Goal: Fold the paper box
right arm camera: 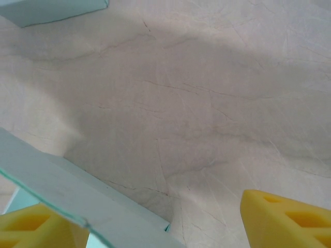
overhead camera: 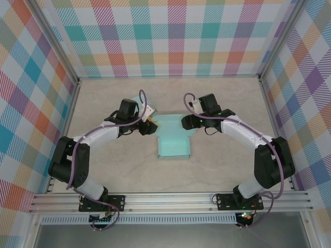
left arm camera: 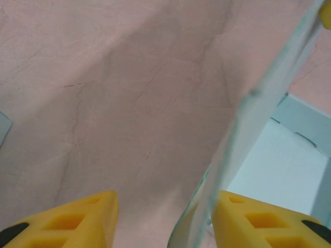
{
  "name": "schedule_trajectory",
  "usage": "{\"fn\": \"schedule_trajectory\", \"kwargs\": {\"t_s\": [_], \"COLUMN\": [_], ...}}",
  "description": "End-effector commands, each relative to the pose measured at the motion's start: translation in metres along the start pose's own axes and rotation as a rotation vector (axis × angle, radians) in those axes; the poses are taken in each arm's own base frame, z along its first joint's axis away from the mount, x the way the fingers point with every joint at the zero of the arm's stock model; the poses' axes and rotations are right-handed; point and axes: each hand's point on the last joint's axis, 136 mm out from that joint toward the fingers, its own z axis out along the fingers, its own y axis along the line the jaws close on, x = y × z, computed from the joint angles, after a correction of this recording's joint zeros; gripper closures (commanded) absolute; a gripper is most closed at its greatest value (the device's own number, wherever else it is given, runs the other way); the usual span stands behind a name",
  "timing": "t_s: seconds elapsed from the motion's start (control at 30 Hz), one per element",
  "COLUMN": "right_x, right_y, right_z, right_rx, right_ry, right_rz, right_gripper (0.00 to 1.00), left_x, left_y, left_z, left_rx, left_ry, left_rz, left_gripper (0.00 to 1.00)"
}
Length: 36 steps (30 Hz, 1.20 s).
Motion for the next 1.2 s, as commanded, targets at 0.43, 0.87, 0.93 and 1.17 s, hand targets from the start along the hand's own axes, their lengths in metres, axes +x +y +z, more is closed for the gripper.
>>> {"fn": "schedule_trajectory", "kwargs": {"t_s": [0.43,0.87,0.93,1.17], "right_x": [0.005,0.021,0.024,0.027], "right_y": [0.012,0.012,0.013,0.016], "right_z": [-0.003,-0.011,-0.011,-0.011], "right_rx": [-0.077,-0.077,-0.080,-0.083], "right_ry": [-0.033,-0.029,-0.026,-0.028], "right_rz": [-0.057,-0.026,-0.023,-0.024], "right_gripper": [0.32,0.37,0.41,0.59], "left_x": [0.000,-0.001,-0.001,-0.007], "left_y": [-0.022,-0.025,-0.026,-0.032], "left_z": [-0.011,-0.009,-0.008,-0.006], "left_rx": [0.115,0.038,0.036,0.015], "left_ry": [0.035,0.044,0.049,0.041], "left_rz": [0.028,0.027,0.026,0.028], "left_gripper": [0.61,0.75,0.79,0.90]}}
